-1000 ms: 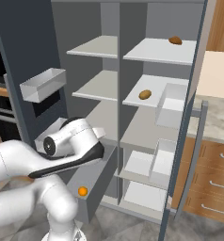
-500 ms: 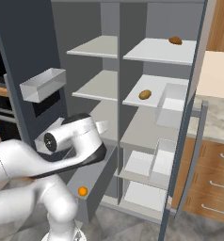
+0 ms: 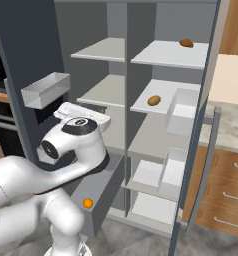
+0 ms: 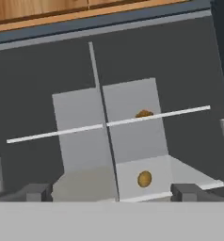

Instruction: Take the potato and orange from the fridge shelf and place them in the freezer drawer to begin freezing them.

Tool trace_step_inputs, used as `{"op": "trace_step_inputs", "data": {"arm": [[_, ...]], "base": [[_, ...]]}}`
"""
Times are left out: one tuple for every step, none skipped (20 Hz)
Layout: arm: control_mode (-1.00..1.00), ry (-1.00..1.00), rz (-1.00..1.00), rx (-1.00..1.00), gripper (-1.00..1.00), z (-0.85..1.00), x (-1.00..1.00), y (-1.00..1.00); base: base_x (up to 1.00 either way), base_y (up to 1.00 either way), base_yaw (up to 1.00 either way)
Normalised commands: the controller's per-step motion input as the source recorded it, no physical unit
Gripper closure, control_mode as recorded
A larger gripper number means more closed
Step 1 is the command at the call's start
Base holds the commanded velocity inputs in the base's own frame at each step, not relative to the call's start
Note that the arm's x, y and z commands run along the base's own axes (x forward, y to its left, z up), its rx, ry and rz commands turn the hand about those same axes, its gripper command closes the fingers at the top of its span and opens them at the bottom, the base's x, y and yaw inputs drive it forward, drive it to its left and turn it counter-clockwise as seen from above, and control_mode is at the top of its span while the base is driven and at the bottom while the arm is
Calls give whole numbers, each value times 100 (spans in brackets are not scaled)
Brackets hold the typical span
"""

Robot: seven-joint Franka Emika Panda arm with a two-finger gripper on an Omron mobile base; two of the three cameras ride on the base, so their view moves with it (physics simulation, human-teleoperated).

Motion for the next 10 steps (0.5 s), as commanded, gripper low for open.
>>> {"op": "trace_step_inputs", "data": {"arm": [[-100,-39,1,49,-100,73,0,31],[-100,-37,5,48,-100,70,-1,18],[-100,-34,8,47,-100,75,-15,3],[-100,-32,14,49,-100,83,-31,0],[-100,-30,14,47,-100,88,-36,0],[-100,-30,16,45,-100,94,-36,0],[-100,-32,21,42,-100,100,-41,-9],[-100,-30,24,43,-100,100,-31,-14],[-100,-29,33,44,-100,100,-17,-19],[-100,-29,37,45,-100,100,-17,-17]], "base": [[0,0,0],[0,0,0],[0,0,0],[0,0,0],[0,0,0],[0,0,0],[0,0,0],[0,0,0],[0,0,0],[0,0,0]]}}
